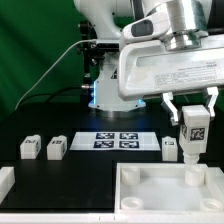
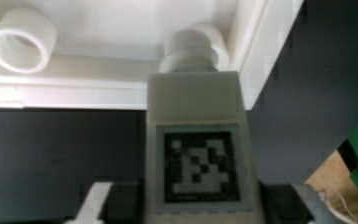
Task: Assemble one leg
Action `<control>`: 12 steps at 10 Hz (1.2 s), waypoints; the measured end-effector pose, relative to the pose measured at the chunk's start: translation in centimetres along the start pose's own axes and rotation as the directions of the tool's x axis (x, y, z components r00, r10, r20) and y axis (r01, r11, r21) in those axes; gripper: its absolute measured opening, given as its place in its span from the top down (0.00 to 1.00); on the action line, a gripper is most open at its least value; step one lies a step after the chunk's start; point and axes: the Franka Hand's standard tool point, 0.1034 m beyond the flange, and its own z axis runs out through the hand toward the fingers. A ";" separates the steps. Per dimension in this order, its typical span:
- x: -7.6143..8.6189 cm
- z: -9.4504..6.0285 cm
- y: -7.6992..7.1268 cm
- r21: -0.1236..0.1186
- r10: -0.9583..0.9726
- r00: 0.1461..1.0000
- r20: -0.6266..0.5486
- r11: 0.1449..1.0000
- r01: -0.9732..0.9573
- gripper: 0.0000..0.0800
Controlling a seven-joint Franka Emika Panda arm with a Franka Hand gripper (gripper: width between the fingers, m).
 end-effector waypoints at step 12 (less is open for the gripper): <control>0.7 5.7 -0.6 0.017 0.030 0.998 -0.061 0.999 -0.029 0.63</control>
Offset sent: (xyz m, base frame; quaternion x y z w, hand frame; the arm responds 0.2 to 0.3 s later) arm 0.0333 0.0246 -0.0110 0.0650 0.0947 0.0382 0.9926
